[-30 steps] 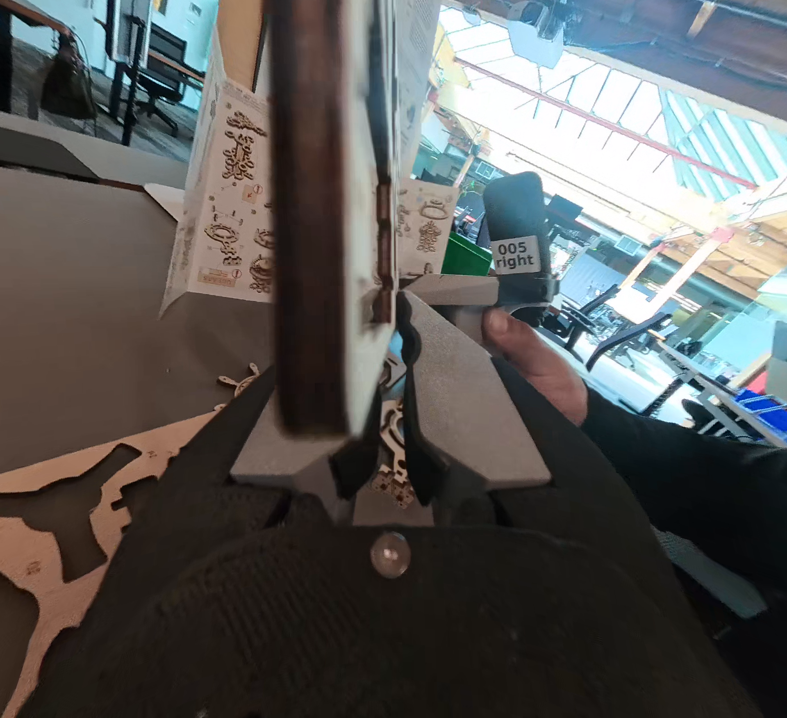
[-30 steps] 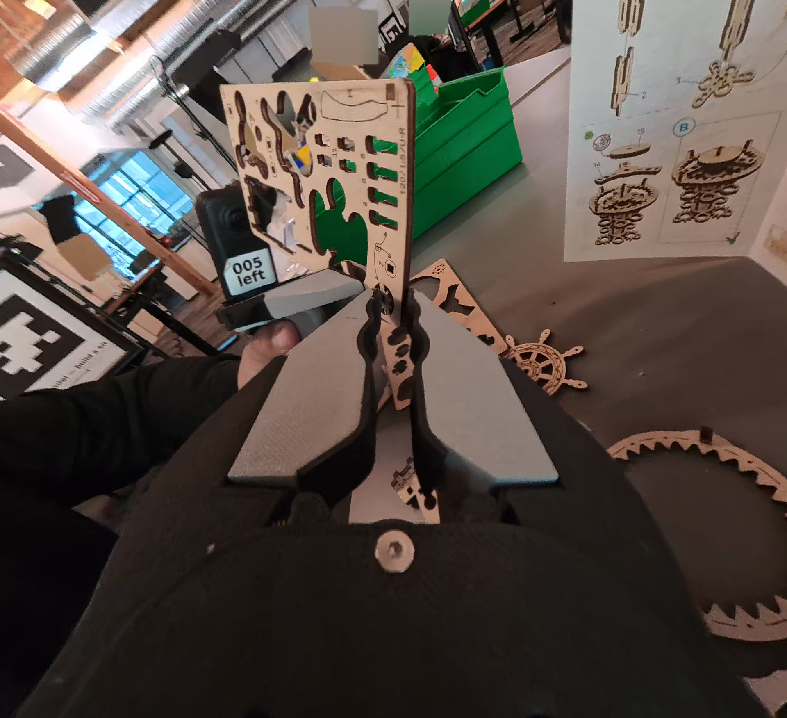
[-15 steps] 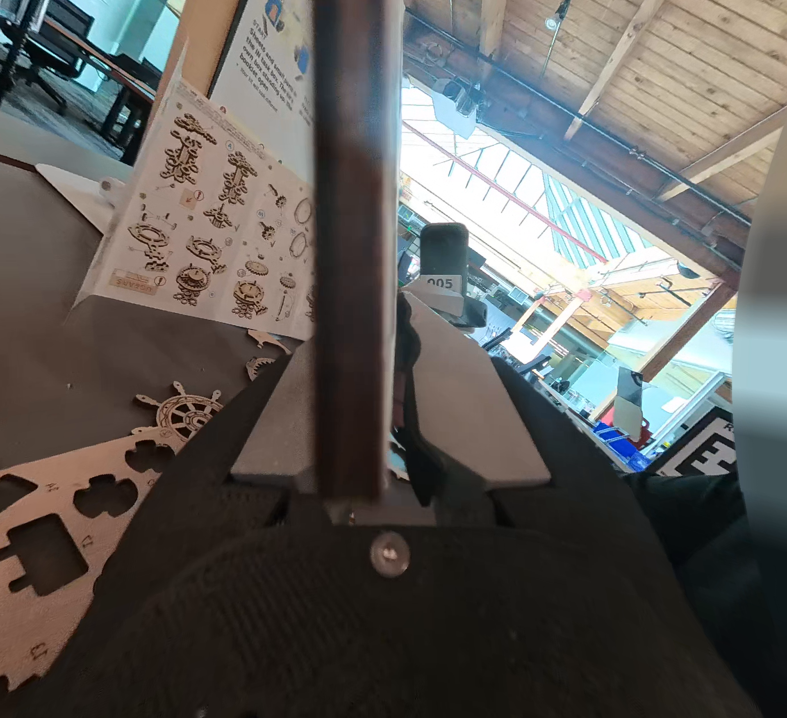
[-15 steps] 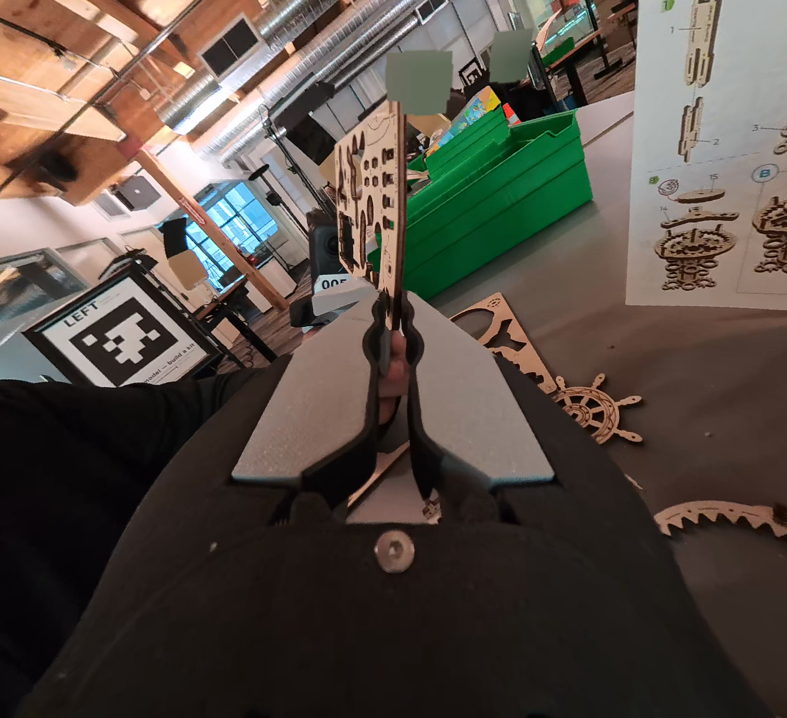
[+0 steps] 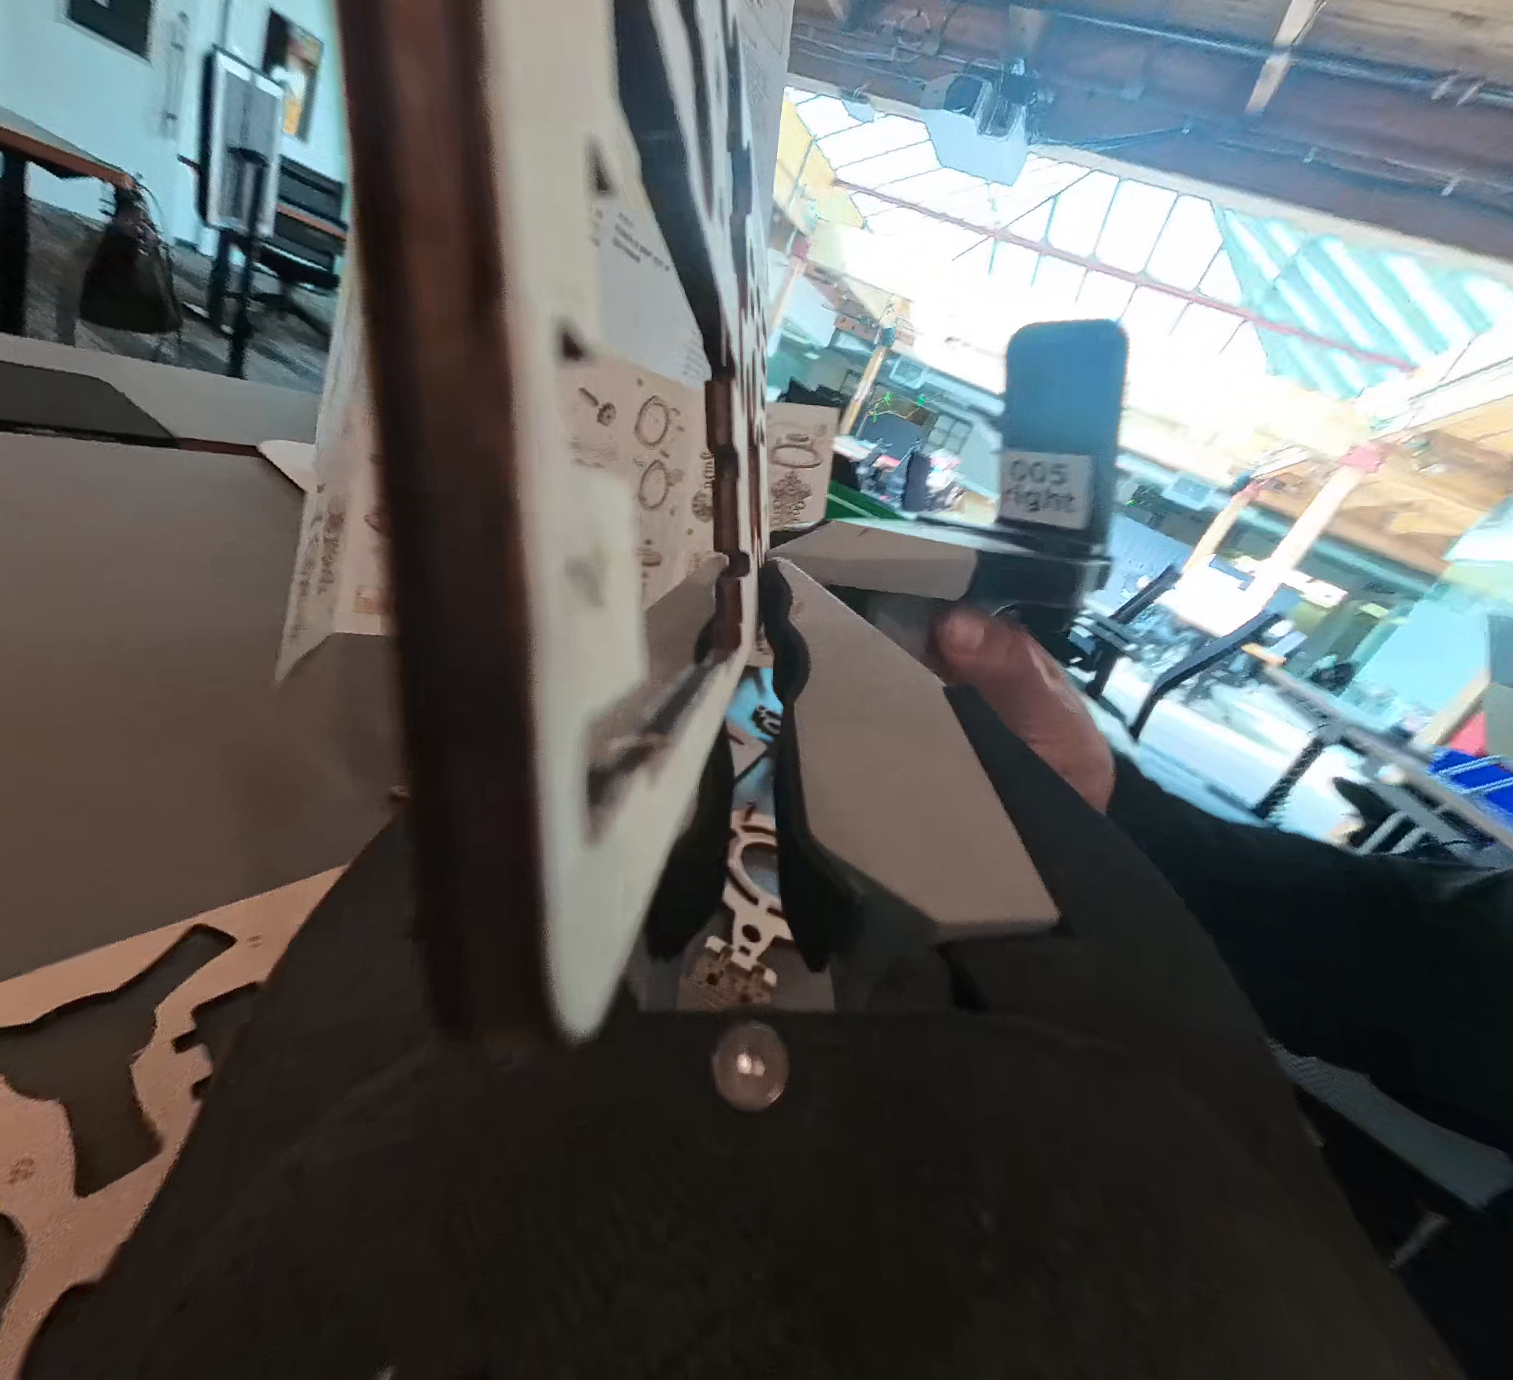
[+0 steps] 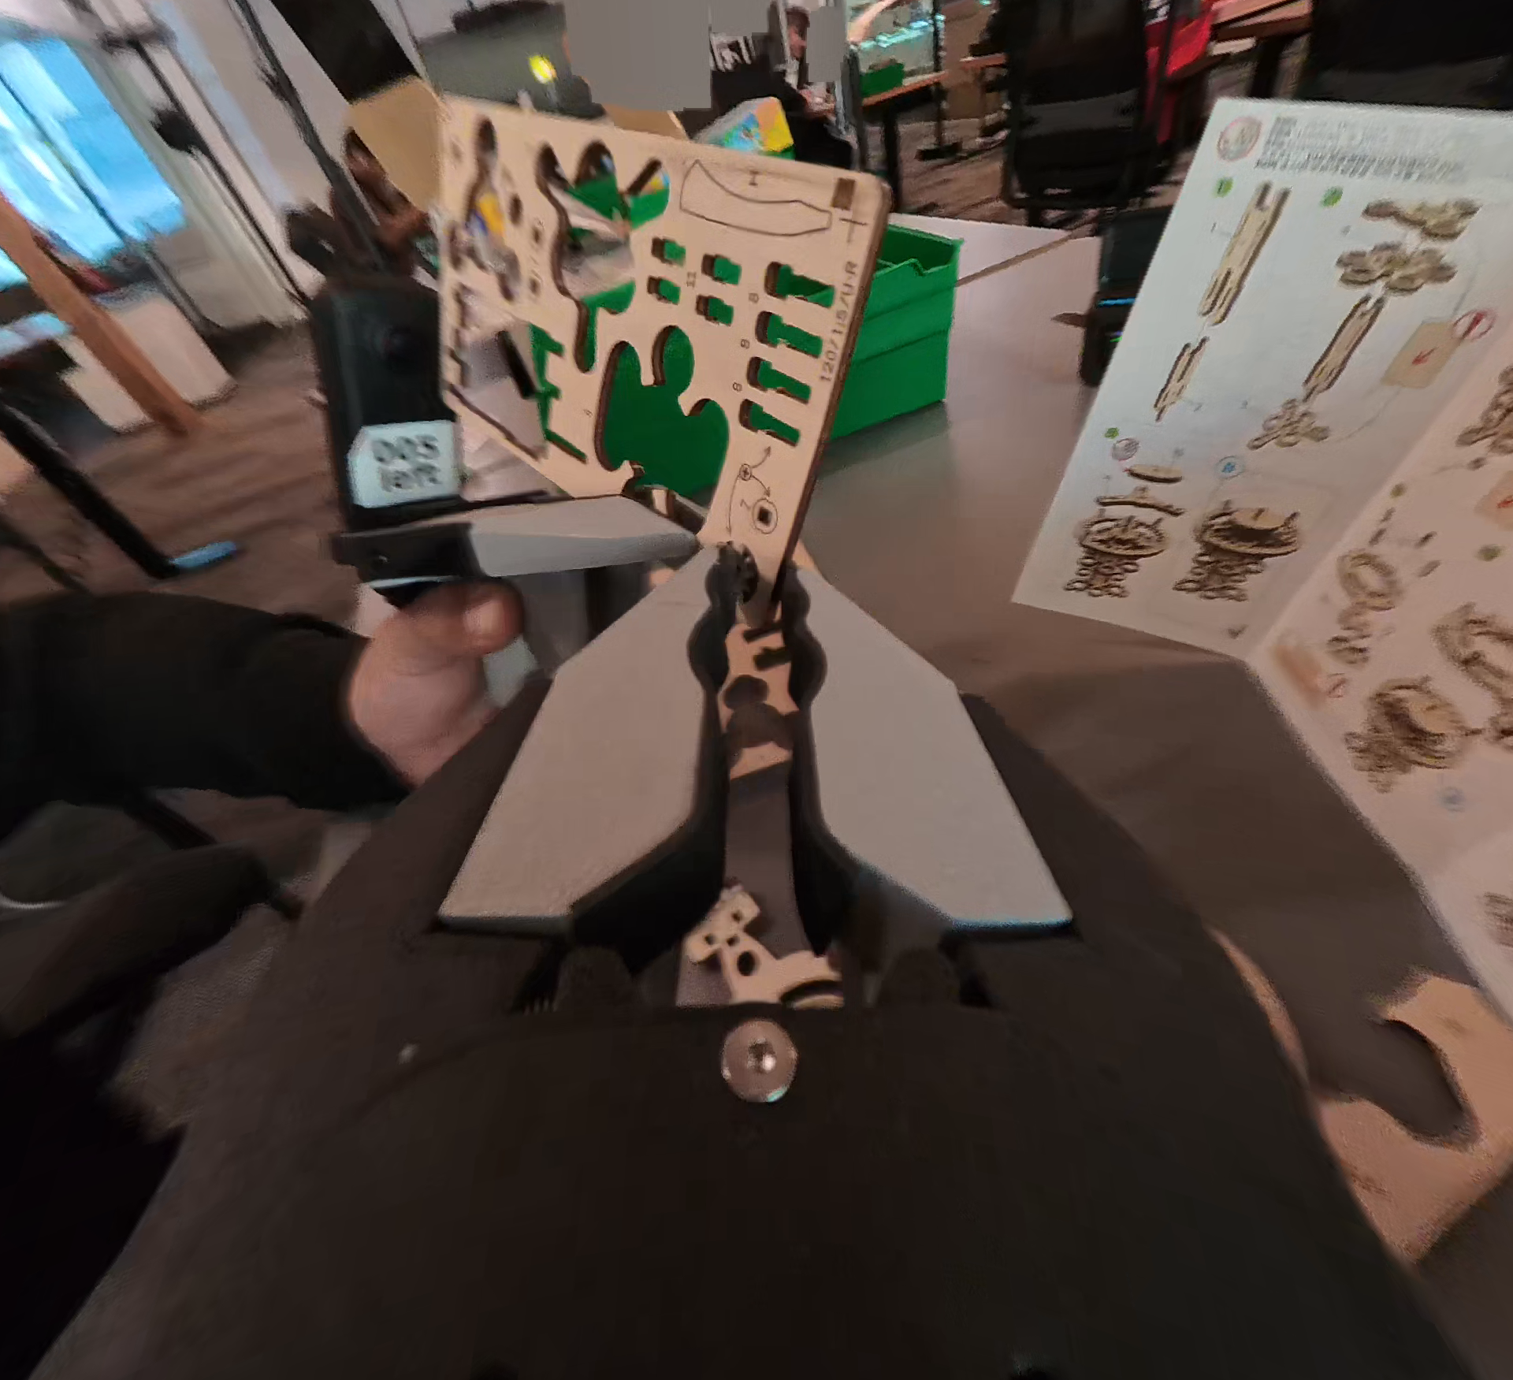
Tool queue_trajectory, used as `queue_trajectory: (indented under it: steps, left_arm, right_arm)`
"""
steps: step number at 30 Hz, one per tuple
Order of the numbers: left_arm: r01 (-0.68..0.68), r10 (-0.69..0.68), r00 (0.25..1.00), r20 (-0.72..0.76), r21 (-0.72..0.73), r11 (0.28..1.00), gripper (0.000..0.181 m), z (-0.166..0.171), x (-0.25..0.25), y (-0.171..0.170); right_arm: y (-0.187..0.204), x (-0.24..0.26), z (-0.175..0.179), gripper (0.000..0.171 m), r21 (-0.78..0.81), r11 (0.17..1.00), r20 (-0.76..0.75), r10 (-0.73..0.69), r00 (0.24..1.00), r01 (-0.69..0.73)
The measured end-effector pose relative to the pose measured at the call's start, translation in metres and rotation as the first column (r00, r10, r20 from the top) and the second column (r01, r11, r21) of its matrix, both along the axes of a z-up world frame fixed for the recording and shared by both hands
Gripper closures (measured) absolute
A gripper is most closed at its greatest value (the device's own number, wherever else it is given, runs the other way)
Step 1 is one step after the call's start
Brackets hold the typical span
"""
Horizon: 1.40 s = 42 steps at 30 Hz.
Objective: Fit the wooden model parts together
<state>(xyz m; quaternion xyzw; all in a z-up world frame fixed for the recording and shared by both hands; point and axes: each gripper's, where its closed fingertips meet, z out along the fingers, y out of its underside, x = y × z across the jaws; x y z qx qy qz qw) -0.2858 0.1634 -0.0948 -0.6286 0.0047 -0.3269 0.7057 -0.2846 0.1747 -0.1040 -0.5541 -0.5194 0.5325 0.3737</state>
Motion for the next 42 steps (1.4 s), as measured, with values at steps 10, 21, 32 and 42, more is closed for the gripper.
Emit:
queue_trajectory:
  steps: [10,21,32,42]
  left_arm:
    - [0.077,-0.080,0.996,0.035,0.081,0.994,0.179,0.015,0.008,-0.006]
    - [0.090,-0.091,0.974,0.207,0.016,0.996,0.181,0.008,-0.016,0.001]
    - [0.296,-0.238,0.945,0.223,-0.280,0.913,0.180,-0.016,-0.002,-0.035]
    - [0.151,-0.092,0.988,0.121,-0.725,0.671,0.173,-0.093,-0.054,-0.156]
  right_arm:
    - [-0.006,0.007,0.019,0.169,-0.066,0.992,-0.135,0.100,0.986,-0.110]
    - [0.005,0.019,0.034,0.152,-0.186,0.966,-0.213,0.138,0.967,-0.179]
    - [0.024,0.042,0.052,0.144,-0.044,0.995,-0.239,0.072,0.968,-0.085]
    - [0.029,0.055,0.067,0.146,0.001,0.999,-0.274,0.038,0.961,-0.040]
